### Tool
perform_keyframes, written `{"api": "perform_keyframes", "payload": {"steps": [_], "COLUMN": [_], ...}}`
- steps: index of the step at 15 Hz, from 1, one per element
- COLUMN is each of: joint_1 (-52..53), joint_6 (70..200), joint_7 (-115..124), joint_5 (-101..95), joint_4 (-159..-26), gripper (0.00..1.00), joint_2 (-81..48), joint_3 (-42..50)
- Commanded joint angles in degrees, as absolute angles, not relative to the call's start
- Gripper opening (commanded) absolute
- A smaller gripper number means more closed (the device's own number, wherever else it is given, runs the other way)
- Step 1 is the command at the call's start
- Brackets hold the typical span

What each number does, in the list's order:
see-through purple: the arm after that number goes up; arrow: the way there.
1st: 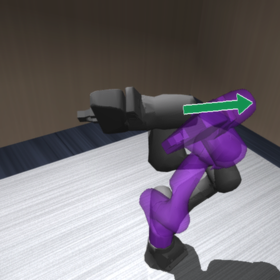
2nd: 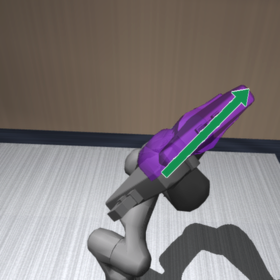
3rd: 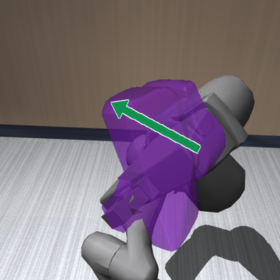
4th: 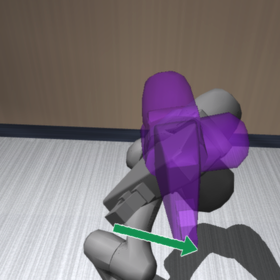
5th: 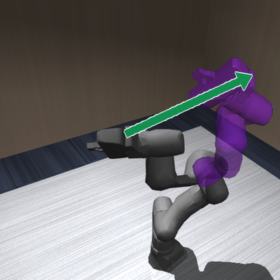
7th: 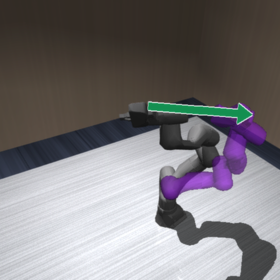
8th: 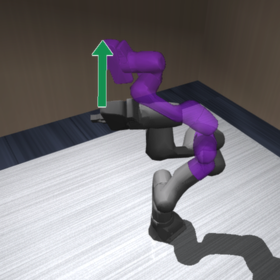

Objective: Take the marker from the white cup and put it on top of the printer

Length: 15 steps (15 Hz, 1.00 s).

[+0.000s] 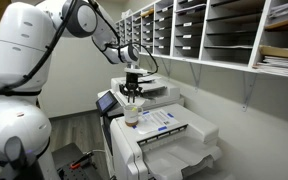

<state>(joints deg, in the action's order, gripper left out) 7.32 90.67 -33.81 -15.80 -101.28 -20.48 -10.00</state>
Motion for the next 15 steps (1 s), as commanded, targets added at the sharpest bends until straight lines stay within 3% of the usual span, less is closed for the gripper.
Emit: {"api": "perform_keyframes", "payload": {"steps": [1, 4, 10, 15], "joint_1": [7.2, 7.5, 8.5, 9.6], "joint_6": [90.1, 91.1, 93.8, 94.6], "joint_7": [-38.7, -41.9, -46.4, -47.9], "joint_5": [-18.3, -21.8, -27.6, -29.2], "joint_4": [-100.7, -101.2, -102.3, -104.3], "gripper": [0.59, 0.62, 0.45, 0.38], "joint_2": [-21.7, -22.4, -23.4, -23.2], "joint_3": [-10.8, -11.1, -12.3, -13.4]}}
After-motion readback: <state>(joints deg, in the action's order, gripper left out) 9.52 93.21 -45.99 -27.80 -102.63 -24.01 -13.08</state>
